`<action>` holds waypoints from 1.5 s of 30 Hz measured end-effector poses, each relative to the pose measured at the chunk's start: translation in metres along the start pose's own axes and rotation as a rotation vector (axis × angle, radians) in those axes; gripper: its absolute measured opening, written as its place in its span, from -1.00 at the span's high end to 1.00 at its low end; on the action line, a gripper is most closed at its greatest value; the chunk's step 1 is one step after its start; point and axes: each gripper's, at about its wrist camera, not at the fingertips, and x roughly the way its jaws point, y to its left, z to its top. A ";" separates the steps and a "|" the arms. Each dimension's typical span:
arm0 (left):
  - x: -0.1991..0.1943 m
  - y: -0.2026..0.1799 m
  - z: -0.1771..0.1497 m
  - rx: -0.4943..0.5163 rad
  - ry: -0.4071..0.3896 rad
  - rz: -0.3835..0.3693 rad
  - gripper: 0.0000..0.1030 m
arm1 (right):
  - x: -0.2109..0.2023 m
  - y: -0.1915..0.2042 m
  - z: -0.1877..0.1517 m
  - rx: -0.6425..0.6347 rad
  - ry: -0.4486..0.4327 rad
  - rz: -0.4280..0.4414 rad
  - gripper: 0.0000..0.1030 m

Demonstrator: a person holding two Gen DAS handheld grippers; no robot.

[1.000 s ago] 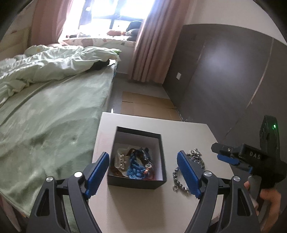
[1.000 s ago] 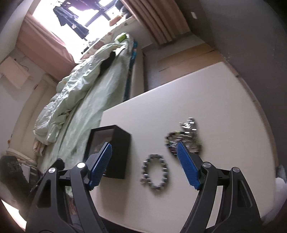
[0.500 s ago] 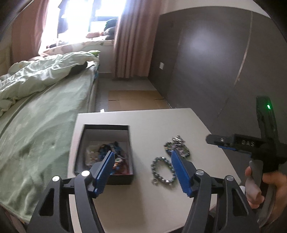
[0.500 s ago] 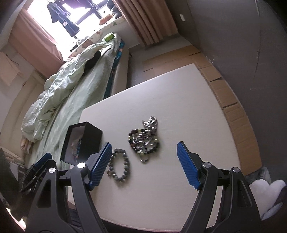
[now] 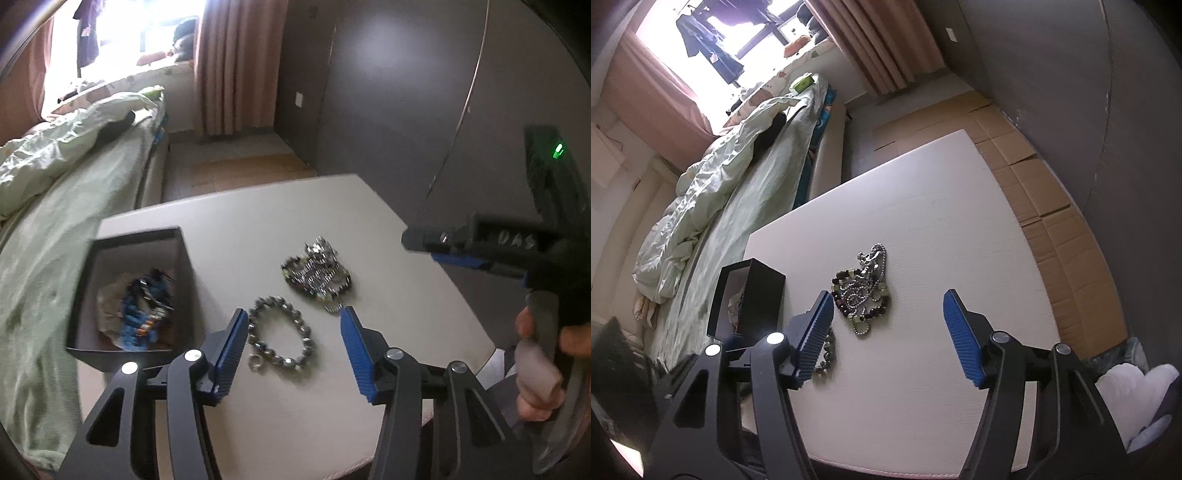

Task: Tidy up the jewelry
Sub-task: 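Move both open tools to the grey bead bracelet and silver chains, then grasp the grey bead bracelet with the left tool while the right tool grasps the silver chains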

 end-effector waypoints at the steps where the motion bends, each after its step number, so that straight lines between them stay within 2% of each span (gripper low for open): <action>1: 0.005 -0.001 -0.001 0.000 0.013 0.001 0.13 | 0.000 -0.002 0.000 0.000 0.001 -0.001 -0.22; 2: 0.013 -0.003 -0.002 0.003 0.032 0.009 0.18 | 0.001 -0.002 0.000 0.000 0.004 -0.002 -0.22; 5: 0.026 -0.006 -0.003 0.004 0.053 -0.003 0.18 | 0.003 -0.005 0.001 -0.003 0.010 -0.001 -0.14; 10: 0.047 -0.008 -0.006 0.000 0.091 -0.011 0.18 | 0.011 -0.013 0.002 0.006 0.022 -0.013 -0.12; 13: 0.059 -0.010 -0.006 0.008 0.124 -0.002 0.33 | 0.018 -0.017 0.004 0.013 0.022 0.001 -0.05; 16: 0.075 -0.012 -0.010 0.021 0.163 0.016 0.64 | 0.022 -0.016 0.008 0.011 0.016 0.023 -0.05; 18: 0.076 -0.017 -0.010 0.060 0.151 0.051 0.84 | 0.027 -0.014 0.009 0.002 0.014 0.034 -0.05; 22: 0.077 -0.014 -0.008 0.045 0.148 0.015 0.85 | 0.044 -0.009 0.012 -0.003 0.039 0.037 -0.05; 26: 0.064 -0.007 0.001 0.012 0.088 -0.021 0.85 | 0.057 -0.004 0.017 -0.008 0.046 0.044 -0.05; 34: 0.047 0.017 0.018 -0.089 0.024 -0.069 0.85 | 0.078 0.003 0.021 -0.015 0.067 0.051 -0.05; 38: 0.039 0.023 0.023 -0.117 -0.006 -0.072 0.86 | 0.088 0.012 0.022 -0.035 0.071 0.031 -0.05; 41: 0.033 0.029 0.027 -0.141 -0.021 -0.083 0.87 | 0.096 0.022 0.021 -0.069 0.075 -0.020 -0.05; 42: 0.030 0.030 0.027 -0.144 -0.026 -0.085 0.87 | 0.101 0.026 0.021 -0.080 0.080 -0.038 0.05; 44: 0.025 0.031 0.029 -0.148 -0.035 -0.086 0.87 | 0.104 0.030 0.021 -0.097 0.075 -0.067 0.11; 45: 0.022 0.032 0.031 -0.150 -0.041 -0.090 0.87 | 0.106 0.032 0.021 -0.106 0.073 -0.086 0.24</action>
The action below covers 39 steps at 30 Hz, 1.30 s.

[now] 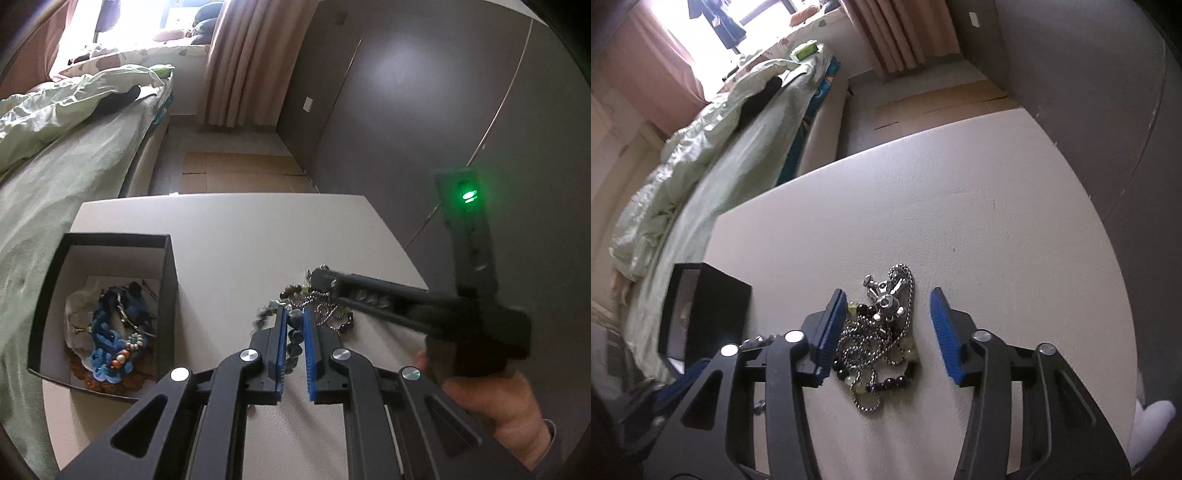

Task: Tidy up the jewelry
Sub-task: 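Grasp the grey bead bracelet with the left tool while the right tool grasps the silver chains, then lift the grey bracelet and the chains up toward the black box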

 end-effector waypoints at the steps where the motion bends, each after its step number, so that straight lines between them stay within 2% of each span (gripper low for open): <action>1: -0.004 -0.001 0.000 -0.001 -0.005 -0.005 0.87 | 0.001 0.001 0.000 -0.006 -0.002 -0.018 0.54; 2: -0.008 -0.001 0.001 -0.002 -0.012 -0.007 0.87 | 0.003 0.001 0.000 -0.008 0.002 -0.039 0.63; 3: -0.010 -0.001 0.000 -0.003 -0.016 -0.009 0.87 | 0.003 0.001 0.000 -0.002 0.003 -0.041 0.63; 7: -0.024 0.000 0.000 -0.014 -0.032 -0.014 0.87 | -0.005 0.000 -0.002 0.034 0.001 0.014 0.64; 12: -0.047 0.006 0.003 -0.038 -0.065 -0.034 0.87 | -0.039 0.013 -0.001 0.009 -0.069 0.061 0.64; 21: -0.089 0.019 0.012 -0.076 -0.130 -0.037 0.87 | -0.102 0.048 0.004 -0.066 -0.197 0.092 0.66; 22: -0.092 0.021 0.015 -0.079 -0.135 -0.033 0.87 | -0.110 0.052 0.005 -0.075 -0.211 0.097 0.69; 24: -0.100 0.025 0.017 -0.084 -0.146 -0.024 0.87 | -0.126 0.061 0.010 -0.097 -0.241 0.115 0.94; 26: -0.107 0.032 0.019 -0.093 -0.152 -0.016 0.87 | -0.141 0.070 0.013 -0.112 -0.271 0.119 0.94; 31: -0.112 0.049 0.028 -0.112 -0.141 0.008 0.87 | -0.163 0.081 0.017 -0.139 -0.308 0.128 0.94; 39: -0.097 0.069 0.029 -0.133 -0.094 0.041 0.87 | -0.182 0.096 0.024 -0.184 -0.340 0.113 0.94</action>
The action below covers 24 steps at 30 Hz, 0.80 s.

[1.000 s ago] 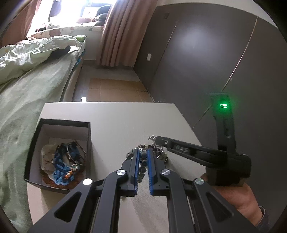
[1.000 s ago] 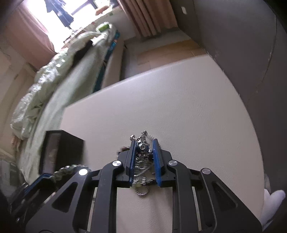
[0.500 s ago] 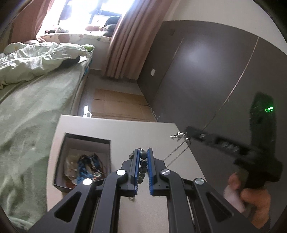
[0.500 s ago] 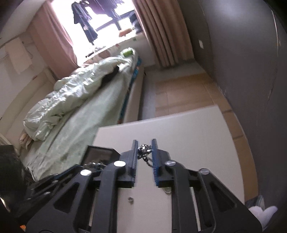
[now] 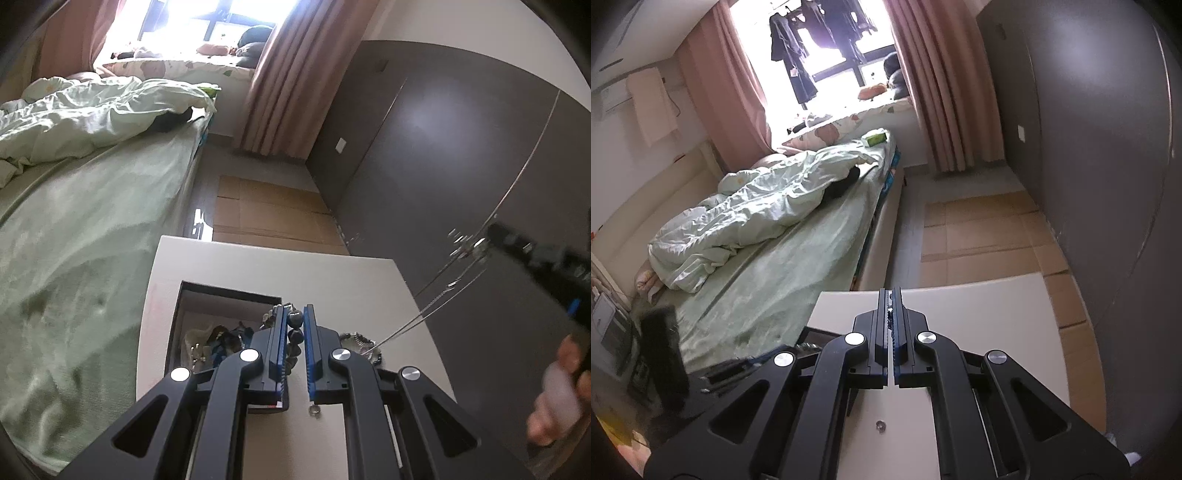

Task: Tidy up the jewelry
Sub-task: 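Lift the grey bracelet and the chains up toward the black box, then open the left tool over the box dropping the grey bracelet while the right tool lowers the chains in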

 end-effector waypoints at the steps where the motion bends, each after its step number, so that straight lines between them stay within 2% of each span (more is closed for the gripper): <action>1: 0.005 0.001 -0.001 -0.003 0.015 0.002 0.87 | -0.004 0.003 0.005 -0.006 -0.010 0.000 0.94; 4: 0.013 0.004 -0.004 -0.011 0.044 0.011 0.84 | -0.014 0.008 0.016 -0.022 -0.035 -0.005 0.94; 6: 0.010 0.006 -0.003 -0.021 0.033 0.006 0.57 | -0.024 0.015 0.028 -0.038 -0.057 -0.004 0.94; 7: 0.006 0.007 -0.003 -0.029 0.014 0.007 0.33 | -0.029 0.019 0.033 -0.048 -0.067 -0.005 0.94; 8: 0.004 0.008 -0.003 -0.033 0.003 0.010 0.27 | -0.034 0.024 0.040 -0.060 -0.078 -0.003 0.94; 14: -0.009 0.013 -0.007 -0.043 -0.026 0.040 0.24 | -0.059 0.058 0.069 -0.132 -0.129 0.003 0.94; 15: -0.011 0.014 -0.008 -0.044 -0.032 0.044 0.18 | -0.062 0.064 0.072 -0.143 -0.136 0.004 0.94; 17: -0.020 0.016 -0.010 -0.050 -0.061 0.049 -0.10 | -0.067 0.077 0.079 -0.166 -0.151 0.009 0.94; 18: -0.025 0.018 -0.010 -0.053 -0.078 0.058 -0.13 | -0.069 0.083 0.082 -0.174 -0.155 0.011 0.94; 24: -0.043 0.038 -0.010 -0.102 -0.129 0.097 -0.13 | -0.078 0.118 0.095 -0.216 -0.179 0.025 0.94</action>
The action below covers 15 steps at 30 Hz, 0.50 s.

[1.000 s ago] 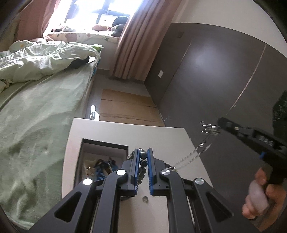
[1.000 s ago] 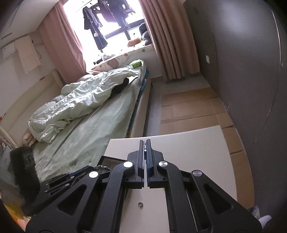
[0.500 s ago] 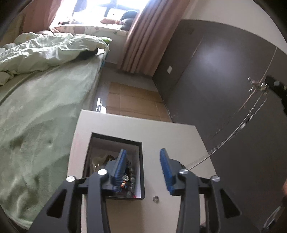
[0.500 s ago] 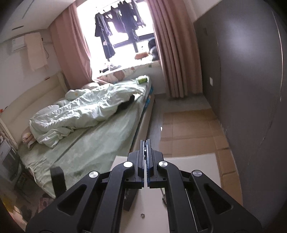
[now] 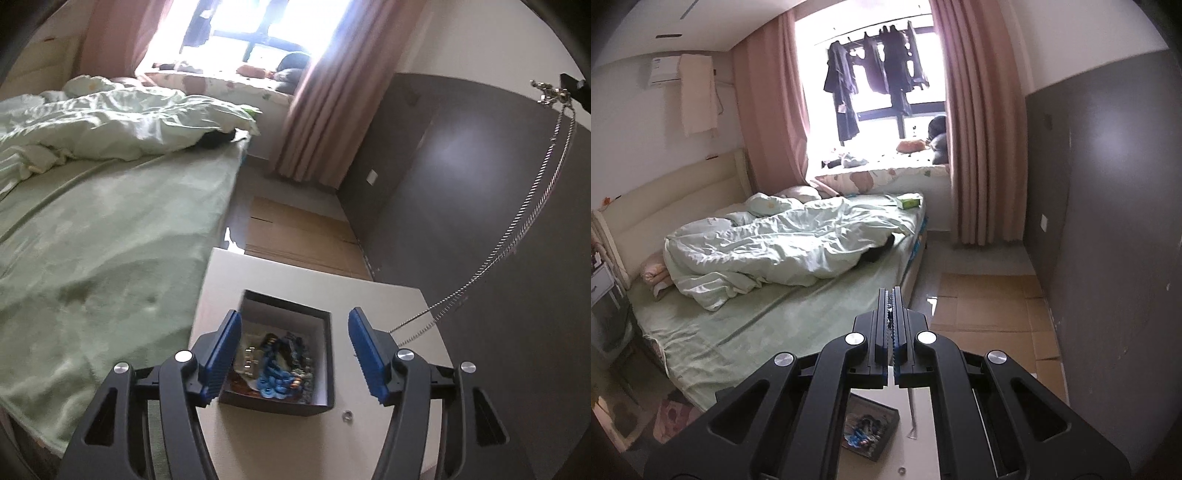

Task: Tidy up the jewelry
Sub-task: 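Open the left tool over the box dropping the grey bracelet while the right tool lowers the chains in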

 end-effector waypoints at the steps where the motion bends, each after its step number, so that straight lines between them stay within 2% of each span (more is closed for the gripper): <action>1: -0.002 0.005 0.001 -0.016 -0.005 0.002 -0.13 | 0.000 0.004 0.002 -0.003 -0.002 0.004 0.94; 5: -0.009 0.020 0.003 -0.055 -0.015 0.005 -0.13 | 0.002 0.025 0.010 -0.019 -0.007 0.024 0.94; 15: -0.021 0.030 0.002 -0.063 -0.028 0.012 -0.13 | 0.024 0.061 0.006 -0.051 0.023 0.054 0.94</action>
